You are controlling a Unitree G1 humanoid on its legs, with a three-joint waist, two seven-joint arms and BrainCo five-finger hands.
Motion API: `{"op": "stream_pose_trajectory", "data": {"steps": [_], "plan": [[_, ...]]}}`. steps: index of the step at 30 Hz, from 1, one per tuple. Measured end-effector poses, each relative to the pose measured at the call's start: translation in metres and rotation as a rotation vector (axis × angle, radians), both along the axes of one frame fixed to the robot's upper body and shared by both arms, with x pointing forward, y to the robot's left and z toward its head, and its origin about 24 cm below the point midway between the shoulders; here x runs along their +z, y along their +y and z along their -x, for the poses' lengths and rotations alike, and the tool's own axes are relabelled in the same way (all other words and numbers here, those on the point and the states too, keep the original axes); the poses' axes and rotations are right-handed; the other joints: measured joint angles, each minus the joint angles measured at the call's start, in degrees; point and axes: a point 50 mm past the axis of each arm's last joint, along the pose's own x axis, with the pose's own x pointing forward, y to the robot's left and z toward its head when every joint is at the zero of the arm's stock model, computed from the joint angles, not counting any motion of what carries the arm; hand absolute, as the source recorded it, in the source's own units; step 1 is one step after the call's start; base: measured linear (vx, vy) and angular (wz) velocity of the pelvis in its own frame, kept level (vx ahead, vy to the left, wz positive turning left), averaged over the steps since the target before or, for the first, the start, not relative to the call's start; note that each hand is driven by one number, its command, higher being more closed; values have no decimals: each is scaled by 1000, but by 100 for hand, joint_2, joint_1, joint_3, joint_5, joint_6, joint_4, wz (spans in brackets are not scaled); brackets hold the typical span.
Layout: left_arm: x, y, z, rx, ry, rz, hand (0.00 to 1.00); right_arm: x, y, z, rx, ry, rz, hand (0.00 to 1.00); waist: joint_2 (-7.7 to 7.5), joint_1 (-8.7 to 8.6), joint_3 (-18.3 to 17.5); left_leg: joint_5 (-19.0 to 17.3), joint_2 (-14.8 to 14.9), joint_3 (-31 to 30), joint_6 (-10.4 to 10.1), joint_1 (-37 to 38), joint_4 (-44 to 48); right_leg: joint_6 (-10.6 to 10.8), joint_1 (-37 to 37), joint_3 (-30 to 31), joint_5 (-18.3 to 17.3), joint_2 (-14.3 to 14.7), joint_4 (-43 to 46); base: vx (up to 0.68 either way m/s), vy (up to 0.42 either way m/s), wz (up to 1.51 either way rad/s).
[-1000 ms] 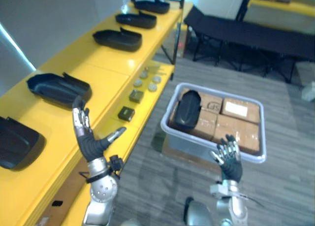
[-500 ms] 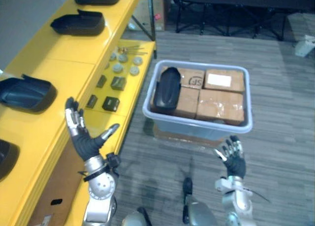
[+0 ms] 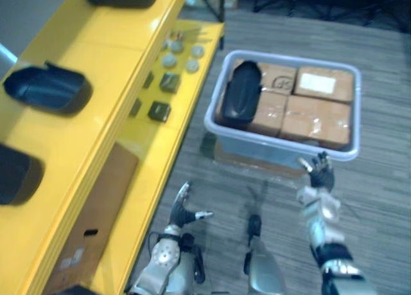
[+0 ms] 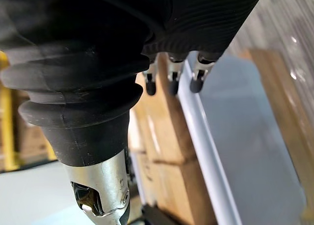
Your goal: Walk over and take plastic housings, then place them on the shelf
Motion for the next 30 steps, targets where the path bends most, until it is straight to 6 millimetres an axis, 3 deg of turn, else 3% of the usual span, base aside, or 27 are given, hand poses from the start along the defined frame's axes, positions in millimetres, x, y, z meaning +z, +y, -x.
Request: {"op": "stream_pose_trajectory", "data": {"steps": [3, 7, 12, 15, 17, 23, 26, 30], "plan": [[-25, 10, 17, 33, 114, -50, 0, 36, -17, -22, -13, -33, 45, 0, 79, 227, 45, -72, -14, -124, 43, -335, 295, -2, -126, -126, 45, -34, 3, -113, 87, 26], [-25, 13, 18, 70, 74, -41, 0, 113, -40, -42, -64, -152, 168, 0, 369, 439, 199, -137, -60, -291, 114, -749, 627, -6, -379, -246, 69, -107, 233, -91, 105, 19], [-27, 9, 15, 110, 70, 22, 0, 174, -51, -47, -210, -212, 253, 0, 605, 616, 287, -128, -115, -408, 127, -1098, 793, -10, -675, -360, 63, -191, 429, -87, 92, 12], [-26, 6, 13, 129, 68, 66, 0, 198, -63, -43, -312, -173, 298, 0, 741, 713, 345, -107, -162, -447, 159, -1269, 837, 5, -852, -406, 29, -256, 563, -74, 63, 10], [-26, 5, 13, 139, 63, 86, 0, 206, -67, -42, -369, -134, 313, 0, 821, 730, 374, -102, -181, -464, 167, -1360, 881, 21, -955, -408, -5, -289, 657, -72, 60, 8], [-25, 3, 10, 160, 56, 144, 0, 196, -96, -23, -623, 72, 293, 0, 877, 986, 342, -102, -169, -540, 167, -1676, 1016, 9, -1270, -429, -70, -298, 860, -62, 30, 5], [-25, 3, 10, 170, 58, 164, 0, 201, -100, -20, -652, 92, 293, 0, 905, 1027, 323, -102, -168, -570, 167, -1795, 1105, -3, -1394, -471, -124, -322, 982, -71, 15, 7], [-29, -4, 10, 159, 88, 205, 0, 214, -114, -9, -708, 119, 376, 0, 1095, 1197, 188, -102, -172, -635, 167, -2063, 1183, -3, -1607, -544, -198, -372, 1090, -83, 22, 9]]}}
